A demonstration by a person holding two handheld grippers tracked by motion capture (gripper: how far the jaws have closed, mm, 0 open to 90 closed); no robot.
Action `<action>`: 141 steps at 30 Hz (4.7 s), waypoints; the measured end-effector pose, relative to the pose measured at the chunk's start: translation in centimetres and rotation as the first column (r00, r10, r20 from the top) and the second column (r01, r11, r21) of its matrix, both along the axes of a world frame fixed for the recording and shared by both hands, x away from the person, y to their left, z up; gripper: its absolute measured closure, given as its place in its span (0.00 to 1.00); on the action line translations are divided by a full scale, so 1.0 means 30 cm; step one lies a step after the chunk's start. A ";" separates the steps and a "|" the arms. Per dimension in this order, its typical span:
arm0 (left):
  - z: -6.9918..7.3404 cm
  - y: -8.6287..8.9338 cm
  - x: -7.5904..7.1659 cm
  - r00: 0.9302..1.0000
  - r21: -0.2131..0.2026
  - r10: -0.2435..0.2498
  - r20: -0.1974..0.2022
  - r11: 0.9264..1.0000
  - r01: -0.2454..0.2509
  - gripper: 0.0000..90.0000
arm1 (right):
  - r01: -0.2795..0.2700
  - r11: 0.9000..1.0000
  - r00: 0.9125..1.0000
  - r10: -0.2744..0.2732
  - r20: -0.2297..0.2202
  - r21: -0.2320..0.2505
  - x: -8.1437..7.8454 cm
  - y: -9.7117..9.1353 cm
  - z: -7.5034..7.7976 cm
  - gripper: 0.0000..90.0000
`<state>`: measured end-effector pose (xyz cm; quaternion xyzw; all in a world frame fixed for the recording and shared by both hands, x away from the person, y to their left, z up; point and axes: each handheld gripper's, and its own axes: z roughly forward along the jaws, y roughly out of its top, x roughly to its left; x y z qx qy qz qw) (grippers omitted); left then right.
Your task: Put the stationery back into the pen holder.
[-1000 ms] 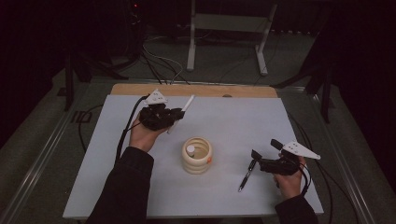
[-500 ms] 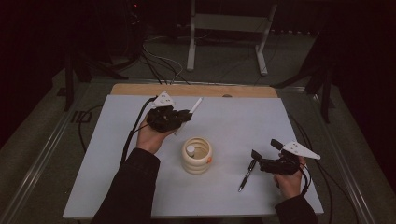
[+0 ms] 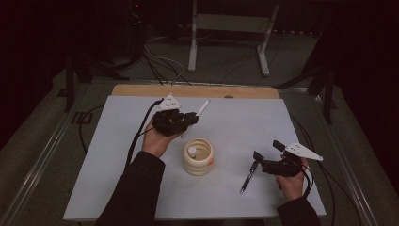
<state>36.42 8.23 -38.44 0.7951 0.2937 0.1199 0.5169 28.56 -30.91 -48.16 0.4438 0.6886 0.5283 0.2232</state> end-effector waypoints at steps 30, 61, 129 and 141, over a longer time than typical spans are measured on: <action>-0.053 -0.069 -0.037 0.998 0.002 -0.058 -0.006 0.998 0.058 0.88 | -0.002 1.000 1.000 0.002 -0.008 0.002 0.001 0.003 -0.001 0.00; -0.101 -0.127 -0.062 0.994 -0.042 -0.103 -0.018 0.994 0.102 0.88 | -0.003 1.000 1.000 0.003 -0.005 0.003 0.001 0.002 -0.002 0.00; -0.226 -0.109 -0.086 0.993 0.012 -0.099 -0.057 0.995 0.100 0.87 | -0.006 1.000 1.000 0.006 -0.005 0.007 0.002 -0.002 -0.001 0.00; -0.201 -0.047 -0.073 0.998 0.016 0.040 -0.048 0.999 -0.040 0.20 | -0.005 1.000 1.000 0.005 -0.005 0.008 0.002 -0.002 -0.002 0.00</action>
